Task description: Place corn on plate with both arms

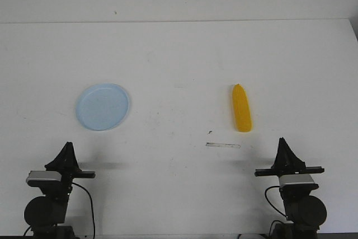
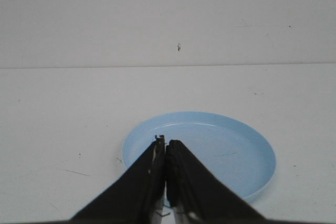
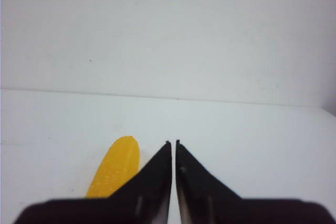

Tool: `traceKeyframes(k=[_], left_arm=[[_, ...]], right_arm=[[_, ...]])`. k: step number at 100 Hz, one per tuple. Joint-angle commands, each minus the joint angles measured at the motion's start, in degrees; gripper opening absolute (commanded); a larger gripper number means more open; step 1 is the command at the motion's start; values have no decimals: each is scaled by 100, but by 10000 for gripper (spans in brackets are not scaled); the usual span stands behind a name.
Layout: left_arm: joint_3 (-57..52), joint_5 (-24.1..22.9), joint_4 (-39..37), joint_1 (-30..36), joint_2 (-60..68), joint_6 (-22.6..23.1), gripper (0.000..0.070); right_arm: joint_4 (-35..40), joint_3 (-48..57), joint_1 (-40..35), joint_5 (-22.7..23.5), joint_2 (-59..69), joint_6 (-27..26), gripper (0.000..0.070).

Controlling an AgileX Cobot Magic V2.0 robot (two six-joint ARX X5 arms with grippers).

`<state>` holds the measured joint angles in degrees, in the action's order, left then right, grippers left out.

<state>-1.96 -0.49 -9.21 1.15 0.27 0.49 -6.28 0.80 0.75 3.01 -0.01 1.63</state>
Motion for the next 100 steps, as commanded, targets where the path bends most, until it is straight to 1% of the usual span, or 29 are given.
traceKeyframes(k=[1, 33, 52, 59, 67, 82, 93, 100], left_arm=[[120, 4, -94, -7, -9, 13, 1], [114, -7, -173, -7, -9, -7, 1], [-90, -540, -262, -7, 15, -22, 1], [-186, -721, -260, -7, 72, -208, 1], [-393, -723, -188, -7, 212, -387, 1], [-1032, -389, 627, -7, 737, -404, 1], [-1635, 61, 1290, -4, 1353, -407, 1], [-1982, 232, 1598, -7, 1784, -431, 1]], right_arm=[[-57, -7, -9, -2, 7, -50, 15], [-57, -7, -9, -2, 7, -50, 15], [-59, -7, -9, -2, 7, -50, 15], [-57, -7, -9, -2, 7, -50, 15], [-59, -7, -9, -2, 7, -50, 15], [-57, -7, -9, -2, 7, -50, 15], [-59, -7, -9, -2, 7, -50, 15], [-59, -7, -9, -2, 7, -50, 15]])
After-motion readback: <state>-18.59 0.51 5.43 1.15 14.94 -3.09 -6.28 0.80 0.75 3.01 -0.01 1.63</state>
